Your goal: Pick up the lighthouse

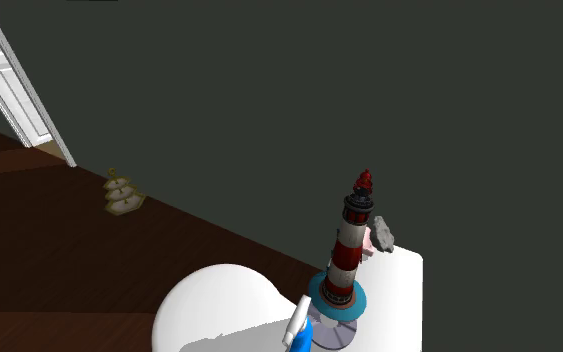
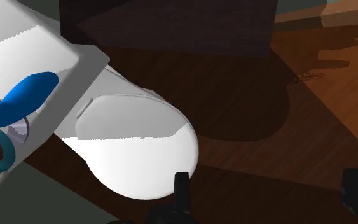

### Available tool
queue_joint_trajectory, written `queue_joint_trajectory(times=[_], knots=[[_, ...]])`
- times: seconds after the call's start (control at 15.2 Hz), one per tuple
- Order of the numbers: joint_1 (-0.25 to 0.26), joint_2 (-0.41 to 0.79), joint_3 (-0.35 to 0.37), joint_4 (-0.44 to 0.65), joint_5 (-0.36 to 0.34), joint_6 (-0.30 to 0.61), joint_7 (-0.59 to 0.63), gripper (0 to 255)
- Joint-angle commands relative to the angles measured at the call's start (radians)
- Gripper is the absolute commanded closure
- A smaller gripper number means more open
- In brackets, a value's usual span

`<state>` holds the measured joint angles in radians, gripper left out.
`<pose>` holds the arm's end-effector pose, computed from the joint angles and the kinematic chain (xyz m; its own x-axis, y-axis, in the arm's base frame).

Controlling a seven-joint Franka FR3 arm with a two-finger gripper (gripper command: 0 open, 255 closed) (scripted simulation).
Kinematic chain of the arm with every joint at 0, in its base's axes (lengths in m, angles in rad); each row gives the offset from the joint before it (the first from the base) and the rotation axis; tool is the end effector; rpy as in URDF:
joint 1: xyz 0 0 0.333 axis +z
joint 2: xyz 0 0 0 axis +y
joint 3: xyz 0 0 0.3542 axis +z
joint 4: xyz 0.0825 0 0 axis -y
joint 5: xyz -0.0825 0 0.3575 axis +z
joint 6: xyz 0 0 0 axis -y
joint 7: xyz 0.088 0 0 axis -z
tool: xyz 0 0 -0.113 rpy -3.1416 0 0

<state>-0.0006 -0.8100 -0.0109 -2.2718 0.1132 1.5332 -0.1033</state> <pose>0.2426 0.0086 0.6523 0.9917 0.0980 0.0836 0.1071 -0.9879 -0.1121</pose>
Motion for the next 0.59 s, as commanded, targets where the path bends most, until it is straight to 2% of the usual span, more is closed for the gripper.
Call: queue_joint_trajectory(times=[0.0, 0.53], knots=[[0.000, 0.000, 0.000, 0.000, 0.000, 0.000, 0.000, 0], [-0.103, 0.109, 0.019, -0.109, -0.075, 0.300, 0.110, 0]])
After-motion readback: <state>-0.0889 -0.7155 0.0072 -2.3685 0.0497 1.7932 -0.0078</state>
